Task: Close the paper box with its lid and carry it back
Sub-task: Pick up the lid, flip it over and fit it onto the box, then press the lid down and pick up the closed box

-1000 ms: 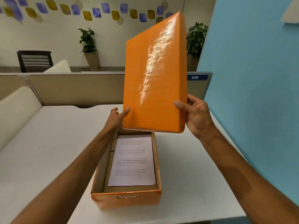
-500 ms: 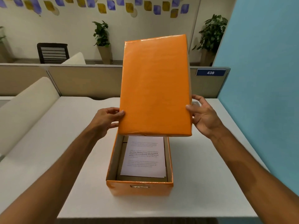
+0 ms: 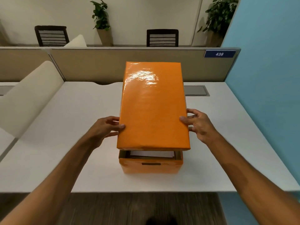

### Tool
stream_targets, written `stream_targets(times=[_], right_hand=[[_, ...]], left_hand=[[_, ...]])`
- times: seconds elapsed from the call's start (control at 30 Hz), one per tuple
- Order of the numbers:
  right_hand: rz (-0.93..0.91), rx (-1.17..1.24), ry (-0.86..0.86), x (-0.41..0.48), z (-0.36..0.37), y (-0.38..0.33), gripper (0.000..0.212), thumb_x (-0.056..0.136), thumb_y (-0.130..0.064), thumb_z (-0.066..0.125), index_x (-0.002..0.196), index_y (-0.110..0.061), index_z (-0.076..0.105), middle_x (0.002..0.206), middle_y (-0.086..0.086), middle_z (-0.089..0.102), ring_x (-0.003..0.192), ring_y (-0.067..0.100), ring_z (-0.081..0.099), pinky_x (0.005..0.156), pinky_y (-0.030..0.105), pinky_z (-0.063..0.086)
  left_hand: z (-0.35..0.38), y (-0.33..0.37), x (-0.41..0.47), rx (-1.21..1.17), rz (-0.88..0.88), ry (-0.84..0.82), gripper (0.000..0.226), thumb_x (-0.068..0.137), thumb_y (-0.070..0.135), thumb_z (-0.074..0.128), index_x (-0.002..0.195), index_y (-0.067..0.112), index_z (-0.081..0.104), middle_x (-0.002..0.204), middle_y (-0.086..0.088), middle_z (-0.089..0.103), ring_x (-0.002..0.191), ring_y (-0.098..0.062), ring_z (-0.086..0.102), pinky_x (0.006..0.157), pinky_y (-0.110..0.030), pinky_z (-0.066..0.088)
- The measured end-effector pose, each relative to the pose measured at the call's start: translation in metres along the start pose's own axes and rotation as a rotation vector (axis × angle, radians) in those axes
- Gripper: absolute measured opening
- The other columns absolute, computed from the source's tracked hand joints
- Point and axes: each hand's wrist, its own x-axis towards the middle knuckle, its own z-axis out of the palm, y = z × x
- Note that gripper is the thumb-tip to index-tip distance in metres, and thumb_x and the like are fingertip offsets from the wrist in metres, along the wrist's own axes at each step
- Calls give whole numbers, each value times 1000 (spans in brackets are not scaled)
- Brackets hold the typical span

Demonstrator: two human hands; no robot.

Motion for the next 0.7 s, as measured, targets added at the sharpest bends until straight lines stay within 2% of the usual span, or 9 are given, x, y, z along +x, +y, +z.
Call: stream_targets(times=[0.1,0.17,0.2,0.27,0.37,0.43,0.57,0.7], right_hand=[[25,-70,19,0,4,20,59,81,-26,79,133,-18,53,126,10,63,111,32,63,84,50,56],[58,-101,27,0,7,32,60,82,-26,79,136,-17,53,130,9,60,118,34,58,97,58,49],[78,-102,30,-1,8,36,60,82,-25,78,136,-17,53,131,8,59,119,33,56,99,60,47],[115,-100,24,-3,9,42,59,83,-25,77,136,-19,53,130,6,58,119,32,55,96,59,47],[150,-97,7,-6,10,46,57,84,-25,76,136,-19,52,127,4,59,113,29,57,78,51,51],[164,-102,-8,-7,11,49,54,85,-23,75,134,-18,52,125,5,59,110,29,58,73,47,51],[172,-119,-17,-7,14,56,50,88,-18,72,134,-16,52,124,6,59,110,31,57,78,50,50],[180,-128,-19,-5,16,58,48,91,-20,69,135,-15,52,124,5,58,110,28,56,79,51,49]], left_hand=[[4,-20,-5,35,-4,-12,61,83,43,68,136,16,54,132,-3,60,120,-30,58,101,-49,48],[8,-29,-7,34,-13,-11,59,88,40,66,139,15,52,136,-4,58,124,-30,56,105,-52,46],[9,-33,-7,32,-20,-13,57,90,38,64,140,14,51,137,-4,58,124,-30,56,105,-52,45],[14,-40,-7,14,-44,-17,53,93,34,62,141,13,51,136,-5,58,124,-30,56,103,-50,46],[18,-49,-7,-14,-67,-29,46,95,30,60,138,12,54,131,-4,61,122,-29,58,95,-41,49],[20,-55,-8,-31,-79,-25,43,96,28,59,136,13,55,129,-5,63,122,-28,58,92,-39,49],[24,-67,-9,-38,-105,-12,48,96,29,59,140,12,50,131,-7,60,116,-28,59,90,-42,51],[27,-70,-9,-49,-117,-3,46,97,33,57,140,17,52,129,-8,62,108,-26,64,80,-38,55]])
